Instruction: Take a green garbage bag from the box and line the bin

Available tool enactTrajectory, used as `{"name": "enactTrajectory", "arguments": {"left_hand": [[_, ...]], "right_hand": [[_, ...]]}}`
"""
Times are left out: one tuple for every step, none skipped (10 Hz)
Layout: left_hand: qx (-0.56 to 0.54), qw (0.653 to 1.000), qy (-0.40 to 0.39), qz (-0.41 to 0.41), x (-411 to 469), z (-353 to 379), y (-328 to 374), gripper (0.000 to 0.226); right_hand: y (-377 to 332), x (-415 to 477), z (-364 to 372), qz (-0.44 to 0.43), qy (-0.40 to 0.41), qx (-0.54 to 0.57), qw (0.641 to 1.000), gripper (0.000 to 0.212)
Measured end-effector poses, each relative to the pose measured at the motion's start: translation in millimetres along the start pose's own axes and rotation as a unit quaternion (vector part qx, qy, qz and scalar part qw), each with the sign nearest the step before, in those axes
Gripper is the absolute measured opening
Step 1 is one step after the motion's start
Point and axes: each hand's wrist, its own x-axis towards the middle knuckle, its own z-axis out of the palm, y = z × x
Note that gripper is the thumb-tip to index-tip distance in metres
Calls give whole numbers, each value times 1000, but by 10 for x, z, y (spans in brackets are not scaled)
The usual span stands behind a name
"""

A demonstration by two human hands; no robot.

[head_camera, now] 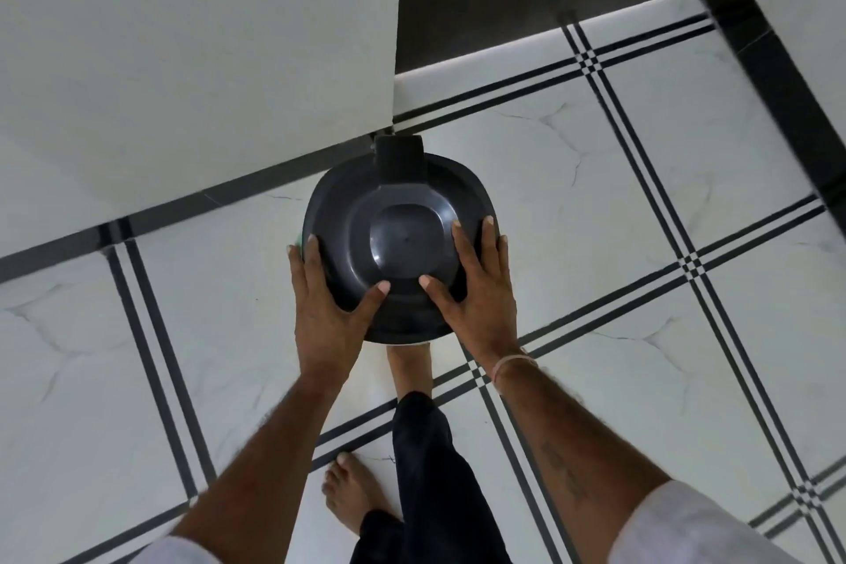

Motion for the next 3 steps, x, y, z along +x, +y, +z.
{"name": "enactTrajectory", "arguments": {"left_hand": [[26, 999, -31, -7, -99, -108, 70, 117], [68, 996, -63, -4, -205, -314, 199, 117], [77, 995, -54, 18, -393, -820, 790, 109]], "right_hand": [[-70, -46, -119, 8, -33, -11, 999, 90], [-204, -188, -356, 8, -57, -6, 998, 88], [-691, -443, -974, 18, -68, 38, 997, 79]]}}
